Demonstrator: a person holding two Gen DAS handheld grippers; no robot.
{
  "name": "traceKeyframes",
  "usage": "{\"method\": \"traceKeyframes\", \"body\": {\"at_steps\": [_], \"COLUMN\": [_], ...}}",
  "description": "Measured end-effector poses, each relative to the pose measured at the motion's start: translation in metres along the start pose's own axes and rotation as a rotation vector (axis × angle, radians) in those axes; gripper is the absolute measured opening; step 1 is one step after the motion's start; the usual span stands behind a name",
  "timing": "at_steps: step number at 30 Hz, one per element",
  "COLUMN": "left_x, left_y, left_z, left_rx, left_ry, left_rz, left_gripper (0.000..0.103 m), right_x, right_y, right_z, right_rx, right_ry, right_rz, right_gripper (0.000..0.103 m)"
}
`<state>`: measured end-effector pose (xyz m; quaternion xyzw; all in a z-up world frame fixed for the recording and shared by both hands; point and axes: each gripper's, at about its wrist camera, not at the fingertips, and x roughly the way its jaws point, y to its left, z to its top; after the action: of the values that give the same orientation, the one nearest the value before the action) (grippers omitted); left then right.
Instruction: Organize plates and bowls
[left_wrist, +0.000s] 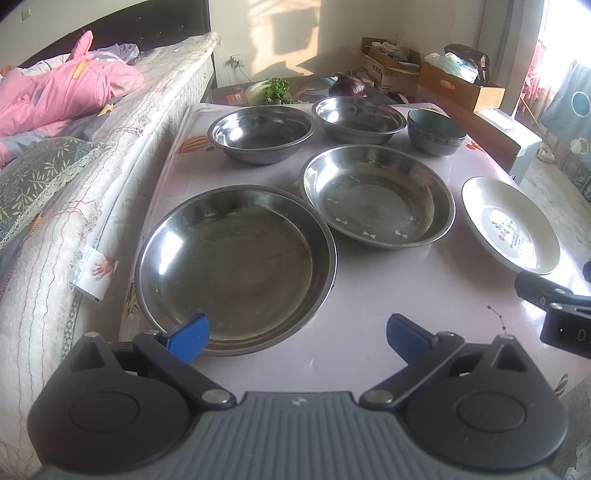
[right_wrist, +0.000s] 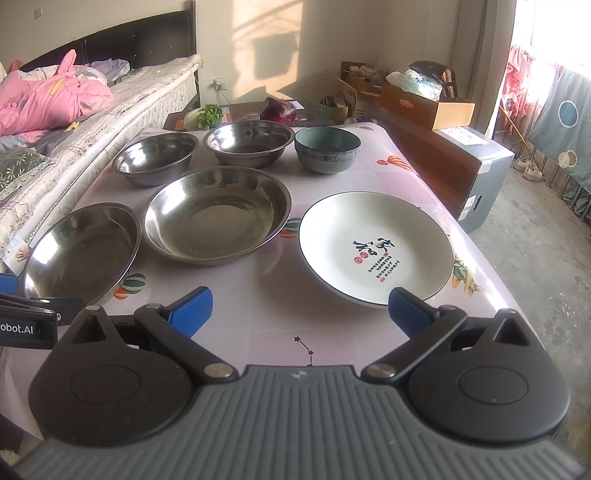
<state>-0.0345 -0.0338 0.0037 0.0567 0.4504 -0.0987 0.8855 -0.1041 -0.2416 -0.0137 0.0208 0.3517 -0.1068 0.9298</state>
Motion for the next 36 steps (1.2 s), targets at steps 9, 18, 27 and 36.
{"method": "traceKeyframes", "body": {"at_steps": [9,18,27,36], "left_x": [0.0013,0.0004,-0.0001,0.0012], "left_y": [0.0035,0.0046,0.0069,0.0093], "left_z": [0.0008,0.0015,0.0022,0.0018], "left_rx": [-0.011,-0.016,-0.02,-0.026], "left_ry": [0.001,0.001,0.003,0.005], "left_rz": [0.005,0.007,0.008,0.01], "left_gripper": [0.102,0.102,0.102,0.102], "right_x": [0.0014,0.0015,0.0015,0.0036], "right_y": [0.0022,0.0024,0.003,0.0052], "right_z": [0.0008,0.0009,0.0011,0.0007], "right_rx": [-0.009,-0.009,-0.012,-0.017], "right_ry": [0.005,0.005,0.006,0.006], "right_rz": [-0.002,-0.003,-0.003,-0.004], "right_gripper": [0.102,0.102,0.102,0.102]}}
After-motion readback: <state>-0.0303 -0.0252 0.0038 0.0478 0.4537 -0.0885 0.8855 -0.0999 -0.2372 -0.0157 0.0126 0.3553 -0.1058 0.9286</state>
